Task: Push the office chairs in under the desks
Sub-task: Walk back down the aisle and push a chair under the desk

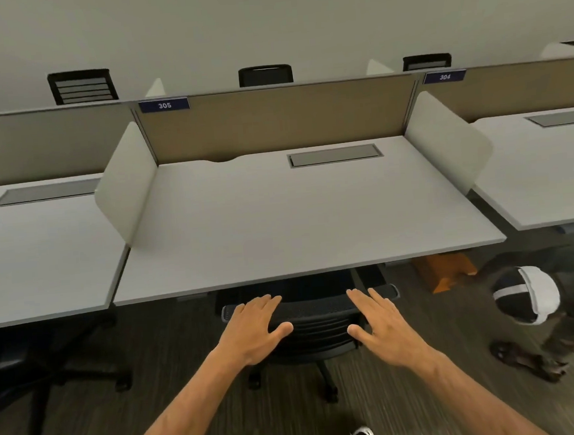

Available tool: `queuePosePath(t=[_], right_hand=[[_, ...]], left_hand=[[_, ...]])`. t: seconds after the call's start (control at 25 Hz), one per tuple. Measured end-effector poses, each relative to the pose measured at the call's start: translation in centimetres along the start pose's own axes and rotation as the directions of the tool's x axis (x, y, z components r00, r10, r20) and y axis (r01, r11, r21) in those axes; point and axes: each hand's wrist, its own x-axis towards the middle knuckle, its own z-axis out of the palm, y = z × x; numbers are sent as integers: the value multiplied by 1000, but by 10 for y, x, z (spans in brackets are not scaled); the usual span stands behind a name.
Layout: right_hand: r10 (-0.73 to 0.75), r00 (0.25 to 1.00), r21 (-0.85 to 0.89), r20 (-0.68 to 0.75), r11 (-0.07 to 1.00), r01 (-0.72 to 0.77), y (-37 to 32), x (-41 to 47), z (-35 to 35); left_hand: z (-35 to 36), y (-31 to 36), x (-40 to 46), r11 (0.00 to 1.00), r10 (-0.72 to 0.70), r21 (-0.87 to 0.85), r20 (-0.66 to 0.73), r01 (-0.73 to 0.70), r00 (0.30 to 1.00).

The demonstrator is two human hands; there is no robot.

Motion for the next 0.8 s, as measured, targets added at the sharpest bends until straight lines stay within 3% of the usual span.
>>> queuePosePath(t=[0.2,0.4,0.56,0.8], right_hand=[[96,987,-105,131,991,-83,20,29,9],[111,980,-246,165,967,-68,42,38,20],[129,973,-249,191,965,-79,48,59,16],[192,971,-331,142,934,-136,60,92,12]], left_hand=[[22,-28,15,996,-93,22,157,90,983],[35,-51,31,995,-102,22,177,100,979],[39,-54,52,991,-132,50,180,125,975],[34,-59,77,994,-93,64,179,83,979]])
